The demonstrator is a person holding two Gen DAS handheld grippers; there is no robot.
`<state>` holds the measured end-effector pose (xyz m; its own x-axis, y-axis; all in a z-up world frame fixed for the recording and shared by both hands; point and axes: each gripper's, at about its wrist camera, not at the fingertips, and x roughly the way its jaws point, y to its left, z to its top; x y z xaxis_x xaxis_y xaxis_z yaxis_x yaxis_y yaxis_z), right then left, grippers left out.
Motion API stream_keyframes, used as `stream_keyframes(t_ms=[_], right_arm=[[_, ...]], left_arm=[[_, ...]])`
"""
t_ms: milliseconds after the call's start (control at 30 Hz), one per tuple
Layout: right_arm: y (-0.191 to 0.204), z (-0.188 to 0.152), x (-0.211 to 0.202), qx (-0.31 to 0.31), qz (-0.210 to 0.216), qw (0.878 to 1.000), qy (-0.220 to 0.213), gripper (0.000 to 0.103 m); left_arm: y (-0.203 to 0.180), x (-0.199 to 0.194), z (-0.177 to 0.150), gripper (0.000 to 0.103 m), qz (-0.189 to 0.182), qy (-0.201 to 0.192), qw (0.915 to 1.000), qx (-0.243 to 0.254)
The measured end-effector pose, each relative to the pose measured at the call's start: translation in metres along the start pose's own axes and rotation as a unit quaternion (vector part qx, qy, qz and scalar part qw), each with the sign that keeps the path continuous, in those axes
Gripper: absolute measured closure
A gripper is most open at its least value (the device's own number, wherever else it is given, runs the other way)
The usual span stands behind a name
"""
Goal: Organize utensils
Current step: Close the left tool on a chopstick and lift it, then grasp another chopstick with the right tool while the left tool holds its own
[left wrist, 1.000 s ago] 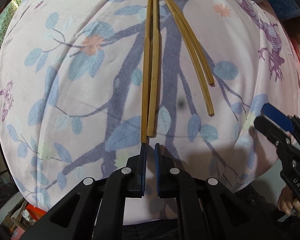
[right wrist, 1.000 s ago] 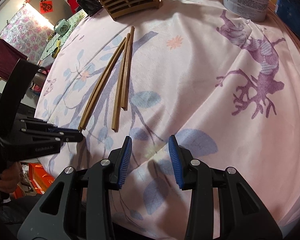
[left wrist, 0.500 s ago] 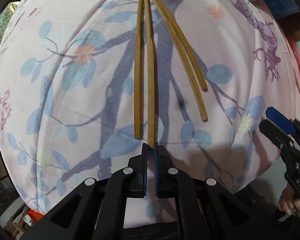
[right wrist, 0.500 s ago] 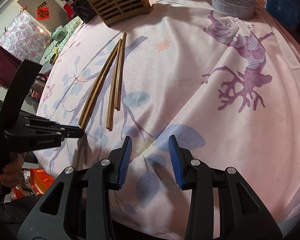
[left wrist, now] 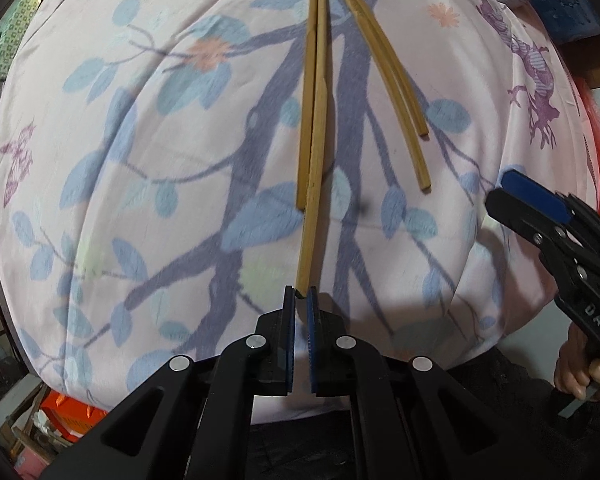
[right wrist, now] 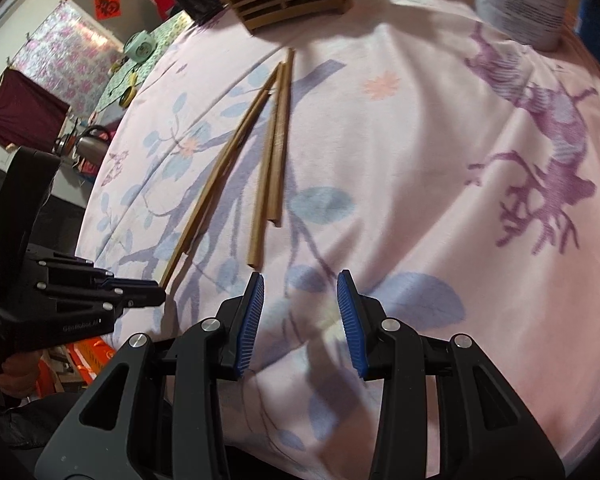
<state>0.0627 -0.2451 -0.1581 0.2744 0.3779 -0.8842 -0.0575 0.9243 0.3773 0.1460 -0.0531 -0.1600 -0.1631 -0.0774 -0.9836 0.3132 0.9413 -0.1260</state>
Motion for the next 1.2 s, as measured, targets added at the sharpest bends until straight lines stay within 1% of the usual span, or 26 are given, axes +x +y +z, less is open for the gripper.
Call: stream_keyframes(t_ms=[200,367,467,633,733,767,800,833,900,1200], right_arm=[[0.014,0.006,0.013,-0.023,0.009,1.0,0.013,0.063],[0.02,0.009,0.025,-0.032,0.011,0.999,0.021,0.063],[0.022,0.01,0.029,-0.033,0.013,0.999,0.024,0.063],[0.027,0.014,0.032,-0.041,0.005,0.999,0.018,0.063],[0.033,0.014,0.034,-0.056,-0.02,0.998,0.015,0.068],[0.035,0.013,0.034,-0.063,-0.033,0.997,0.013,0.076],[0.037,0.013,0.036,-0.069,-0.043,0.997,0.013,0.089],[0.037,0.012,0.036,-0.071,-0.044,0.996,0.014,0.095],[0.035,0.009,0.034,-0.068,-0.043,0.997,0.013,0.096],[0.036,-0.005,0.005,-0.076,-0.051,0.996,0.01,0.096]], left_arm=[[0.006,0.001,-0.021,0.097,0.003,-0.004,0.9999,-0.01],[0.02,-0.001,-0.04,0.097,0.003,-0.006,0.9997,-0.025],[0.031,-0.003,-0.046,0.097,0.002,-0.005,0.9995,-0.032],[0.049,-0.007,-0.054,0.097,0.001,-0.002,0.9994,-0.034],[0.054,-0.008,-0.057,0.097,-0.001,-0.002,0.9996,-0.03],[0.055,-0.008,-0.058,0.097,-0.001,-0.002,0.9996,-0.028],[0.051,-0.01,-0.054,0.097,-0.002,-0.002,0.9996,-0.027],[0.052,-0.01,-0.054,0.097,-0.003,-0.001,0.9996,-0.026],[0.046,-0.007,-0.045,0.097,-0.006,0.001,0.9997,-0.026],[0.034,0.003,-0.036,0.097,-0.013,0.006,0.9999,-0.006]])
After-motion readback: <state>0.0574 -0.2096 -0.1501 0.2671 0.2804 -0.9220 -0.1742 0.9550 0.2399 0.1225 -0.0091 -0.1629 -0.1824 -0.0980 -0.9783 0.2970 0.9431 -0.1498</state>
